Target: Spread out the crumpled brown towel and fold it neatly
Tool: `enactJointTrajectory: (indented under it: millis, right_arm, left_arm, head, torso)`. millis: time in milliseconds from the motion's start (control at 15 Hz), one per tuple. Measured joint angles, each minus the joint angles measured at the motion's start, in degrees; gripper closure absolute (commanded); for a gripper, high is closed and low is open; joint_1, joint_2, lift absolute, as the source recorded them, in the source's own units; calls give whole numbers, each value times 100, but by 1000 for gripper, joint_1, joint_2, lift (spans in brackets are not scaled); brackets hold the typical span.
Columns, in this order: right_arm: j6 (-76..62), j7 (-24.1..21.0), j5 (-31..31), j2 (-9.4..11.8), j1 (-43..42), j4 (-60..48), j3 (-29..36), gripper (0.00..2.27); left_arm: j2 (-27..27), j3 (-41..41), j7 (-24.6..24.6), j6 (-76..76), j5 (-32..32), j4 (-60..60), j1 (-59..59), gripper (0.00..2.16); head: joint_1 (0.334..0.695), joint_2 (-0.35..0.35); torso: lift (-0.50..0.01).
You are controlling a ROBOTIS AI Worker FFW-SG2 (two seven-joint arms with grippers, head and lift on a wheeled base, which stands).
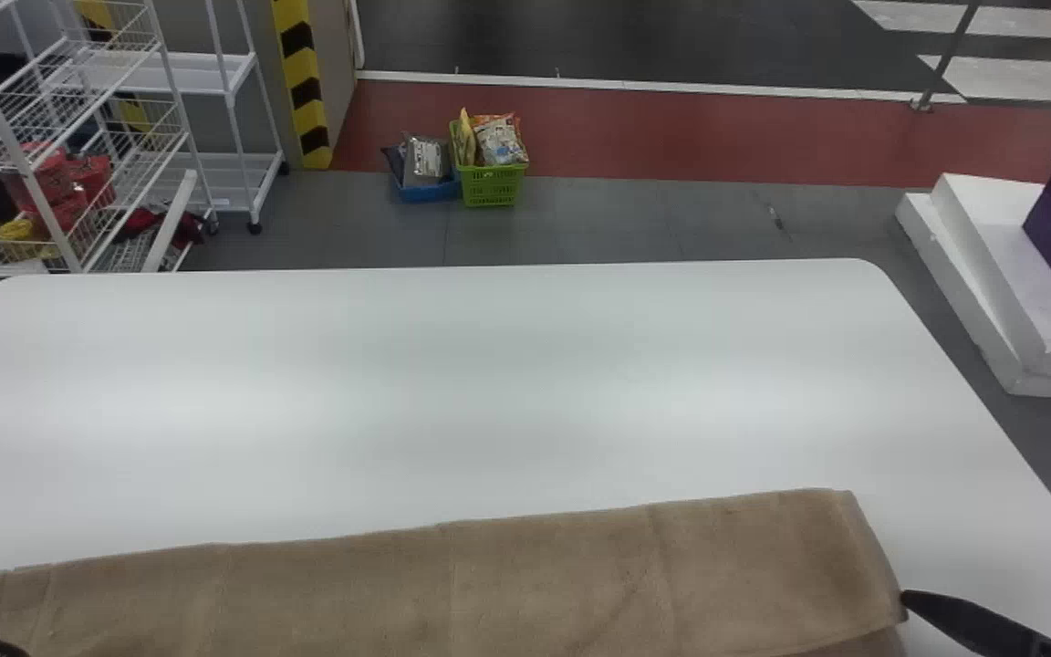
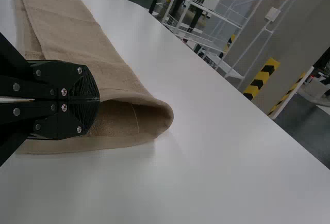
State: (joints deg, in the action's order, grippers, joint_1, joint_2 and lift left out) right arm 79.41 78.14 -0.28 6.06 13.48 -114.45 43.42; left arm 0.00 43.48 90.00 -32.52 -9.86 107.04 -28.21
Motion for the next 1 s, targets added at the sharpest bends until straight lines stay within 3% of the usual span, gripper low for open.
enactJointTrajectory:
  millis: [467,733,1000]
  right_arm:
    - [17,0,24,-26,-3,14,91,1325]
    - [4,0,2,-26,-3,82,178,1325]
    - [0,0,-24,-26,-3,111,223,1325]
  left_arm:
    - [0,-557,-269,101,140,-36,-62,221]
    - [0,-869,-265,147,-214,-80,-61,414]
    - [0,-982,-396,144,-378,-218,-2,421]
  head:
    - [695,-167]
    - [695,-224]
    - [695,-239]
  torso:
    - [-128]
    - [-128]
    - [-128]
